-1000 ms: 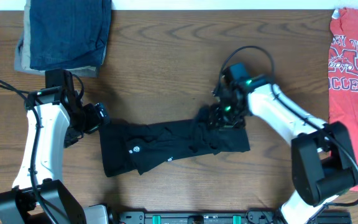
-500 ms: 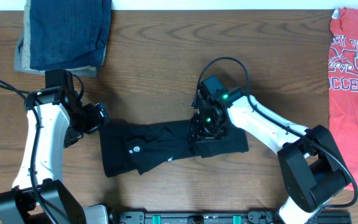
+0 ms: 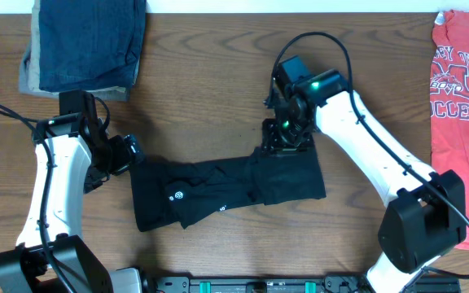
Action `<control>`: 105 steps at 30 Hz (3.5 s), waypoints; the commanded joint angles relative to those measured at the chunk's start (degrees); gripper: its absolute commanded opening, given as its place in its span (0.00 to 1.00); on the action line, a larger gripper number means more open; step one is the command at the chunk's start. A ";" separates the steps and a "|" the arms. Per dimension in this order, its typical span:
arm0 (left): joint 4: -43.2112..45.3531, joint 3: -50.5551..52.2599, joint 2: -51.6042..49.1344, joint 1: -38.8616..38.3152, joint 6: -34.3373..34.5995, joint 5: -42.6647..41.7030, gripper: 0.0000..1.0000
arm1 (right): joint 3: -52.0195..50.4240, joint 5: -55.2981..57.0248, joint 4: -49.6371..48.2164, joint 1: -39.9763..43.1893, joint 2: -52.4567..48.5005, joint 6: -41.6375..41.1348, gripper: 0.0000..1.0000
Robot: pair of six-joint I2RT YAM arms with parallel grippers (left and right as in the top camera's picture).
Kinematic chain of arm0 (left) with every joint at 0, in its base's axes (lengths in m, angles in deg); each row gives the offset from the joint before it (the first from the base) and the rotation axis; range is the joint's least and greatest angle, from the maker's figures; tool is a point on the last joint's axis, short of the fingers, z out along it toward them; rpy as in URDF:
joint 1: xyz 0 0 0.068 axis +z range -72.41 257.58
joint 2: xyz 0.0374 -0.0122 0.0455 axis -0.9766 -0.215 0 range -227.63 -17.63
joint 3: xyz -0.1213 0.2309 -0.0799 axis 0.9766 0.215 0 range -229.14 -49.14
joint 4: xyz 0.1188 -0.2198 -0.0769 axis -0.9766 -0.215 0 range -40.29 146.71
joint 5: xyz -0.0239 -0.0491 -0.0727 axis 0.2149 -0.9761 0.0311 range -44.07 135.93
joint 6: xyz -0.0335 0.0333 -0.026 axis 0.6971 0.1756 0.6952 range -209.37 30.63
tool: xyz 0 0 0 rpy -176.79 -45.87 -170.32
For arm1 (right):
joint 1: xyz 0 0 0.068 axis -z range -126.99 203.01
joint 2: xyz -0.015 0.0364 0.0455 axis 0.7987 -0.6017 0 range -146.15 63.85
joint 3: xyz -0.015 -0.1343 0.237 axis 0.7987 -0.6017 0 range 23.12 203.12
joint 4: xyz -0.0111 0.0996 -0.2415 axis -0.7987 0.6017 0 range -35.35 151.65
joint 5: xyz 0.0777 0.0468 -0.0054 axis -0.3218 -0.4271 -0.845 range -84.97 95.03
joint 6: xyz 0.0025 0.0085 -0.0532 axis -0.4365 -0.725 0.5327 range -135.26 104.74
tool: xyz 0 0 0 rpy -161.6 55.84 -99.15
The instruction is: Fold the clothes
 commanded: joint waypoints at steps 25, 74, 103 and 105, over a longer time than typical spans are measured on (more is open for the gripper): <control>-0.22 -0.90 0.28 0.13 0.74 0.83 0.98 | -15.04 -1.20 -8.33 1.09 0.66 -1.49 0.01; 12.52 22.64 -5.01 15.45 -10.16 -21.24 0.99 | -3.91 9.81 2.47 30.36 0.79 7.10 0.99; 24.28 24.20 -5.01 3.80 -14.23 -21.24 0.74 | -3.91 8.66 3.21 28.22 0.79 7.04 0.99; 23.87 24.20 -5.01 3.80 -14.23 -21.24 0.70 | -3.91 8.52 3.28 28.22 0.79 7.04 0.99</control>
